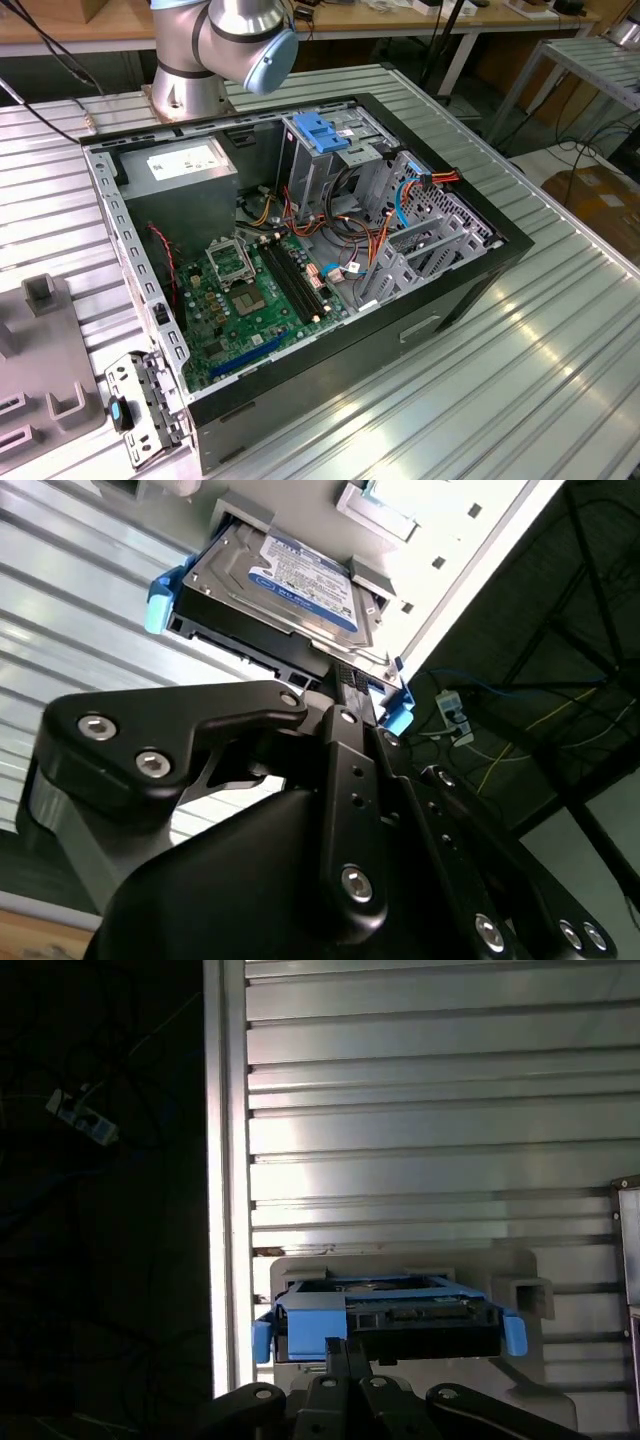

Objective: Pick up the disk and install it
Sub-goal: 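Pick up the disk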

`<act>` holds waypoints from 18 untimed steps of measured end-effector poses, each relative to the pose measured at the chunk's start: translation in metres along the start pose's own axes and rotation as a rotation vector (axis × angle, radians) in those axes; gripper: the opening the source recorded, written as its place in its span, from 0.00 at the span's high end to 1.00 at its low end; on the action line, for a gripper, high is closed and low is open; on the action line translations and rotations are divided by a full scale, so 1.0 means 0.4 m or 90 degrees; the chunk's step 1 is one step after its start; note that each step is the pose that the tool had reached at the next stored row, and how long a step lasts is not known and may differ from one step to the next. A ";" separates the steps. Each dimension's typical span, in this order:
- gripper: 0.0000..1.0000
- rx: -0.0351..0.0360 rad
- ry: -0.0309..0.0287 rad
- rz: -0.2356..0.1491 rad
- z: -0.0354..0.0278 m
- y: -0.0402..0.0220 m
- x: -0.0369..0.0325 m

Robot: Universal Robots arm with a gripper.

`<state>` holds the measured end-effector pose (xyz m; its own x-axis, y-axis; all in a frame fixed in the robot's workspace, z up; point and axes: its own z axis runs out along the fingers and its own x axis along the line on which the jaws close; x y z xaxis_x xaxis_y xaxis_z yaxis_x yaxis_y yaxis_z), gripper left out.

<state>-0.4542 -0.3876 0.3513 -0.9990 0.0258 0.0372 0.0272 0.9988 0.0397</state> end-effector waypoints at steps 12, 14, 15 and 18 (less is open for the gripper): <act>0.89 0.0055 0.0058 -0.147 0.001 0.000 0.000; 0.89 0.0061 0.0065 -0.164 0.001 0.000 0.000; 0.89 0.0065 0.0068 -0.174 0.001 0.000 0.000; 0.89 0.0072 0.0073 -0.193 0.001 0.000 0.000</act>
<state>-0.4542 -0.3876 0.3508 -0.9612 -0.2736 0.0367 -0.2721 0.9614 0.0396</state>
